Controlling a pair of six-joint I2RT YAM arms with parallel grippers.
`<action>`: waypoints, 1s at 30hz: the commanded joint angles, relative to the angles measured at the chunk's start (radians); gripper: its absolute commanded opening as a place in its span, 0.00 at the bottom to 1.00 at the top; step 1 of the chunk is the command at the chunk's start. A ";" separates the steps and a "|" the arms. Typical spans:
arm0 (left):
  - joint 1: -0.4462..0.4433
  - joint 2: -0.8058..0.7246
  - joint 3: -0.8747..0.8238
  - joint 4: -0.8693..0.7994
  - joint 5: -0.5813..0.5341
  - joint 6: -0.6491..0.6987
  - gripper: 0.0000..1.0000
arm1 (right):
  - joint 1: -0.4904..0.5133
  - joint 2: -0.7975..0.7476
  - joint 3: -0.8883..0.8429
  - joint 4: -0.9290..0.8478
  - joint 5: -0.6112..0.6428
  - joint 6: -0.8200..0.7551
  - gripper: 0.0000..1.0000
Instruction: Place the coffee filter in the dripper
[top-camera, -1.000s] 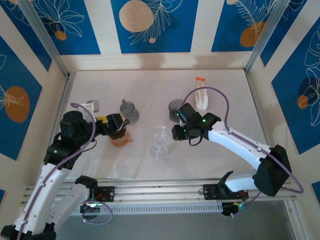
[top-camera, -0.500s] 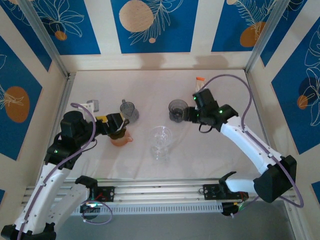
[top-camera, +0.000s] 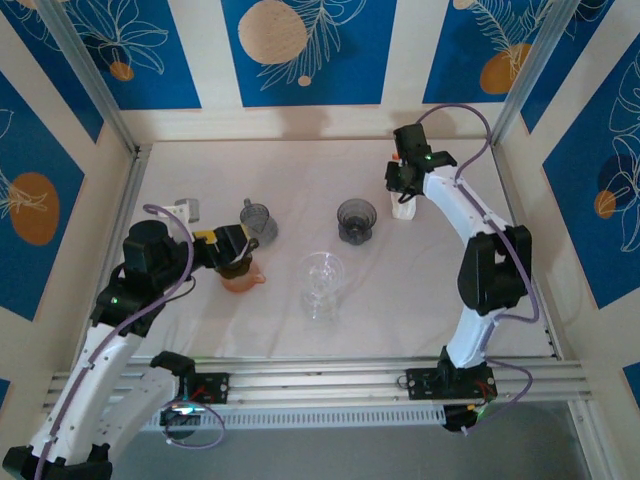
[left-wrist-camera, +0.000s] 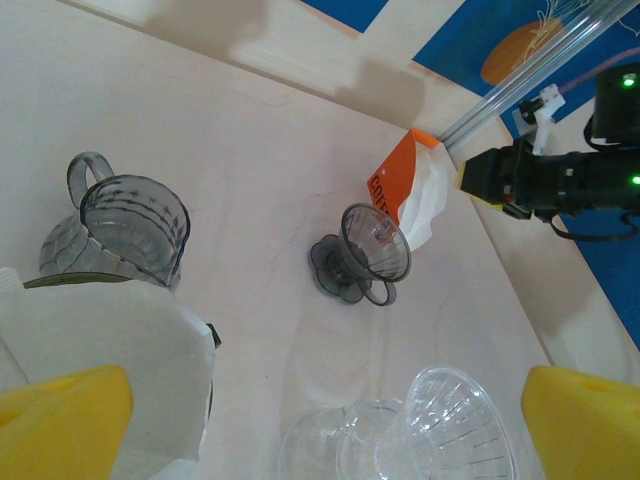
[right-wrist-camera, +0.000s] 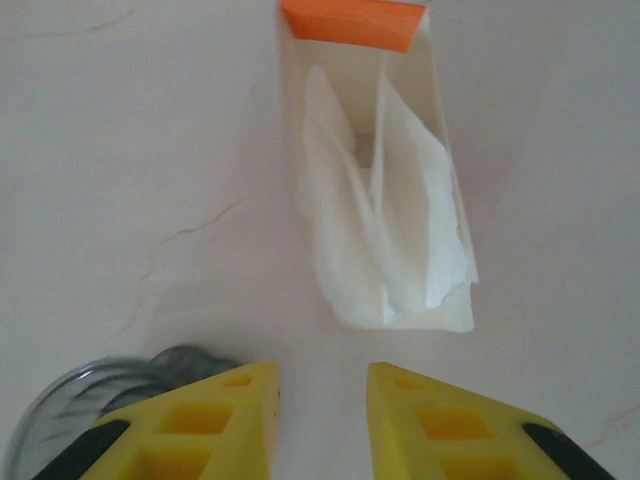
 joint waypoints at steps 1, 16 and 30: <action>0.016 0.004 -0.009 0.033 0.015 -0.004 1.00 | -0.027 0.039 0.093 0.001 -0.030 -0.038 0.28; 0.016 0.003 -0.024 0.030 0.008 0.004 1.00 | -0.045 0.243 0.316 -0.116 0.044 0.063 0.22; 0.016 0.004 -0.026 0.028 0.003 0.010 1.00 | -0.048 0.287 0.356 -0.135 0.074 0.107 0.21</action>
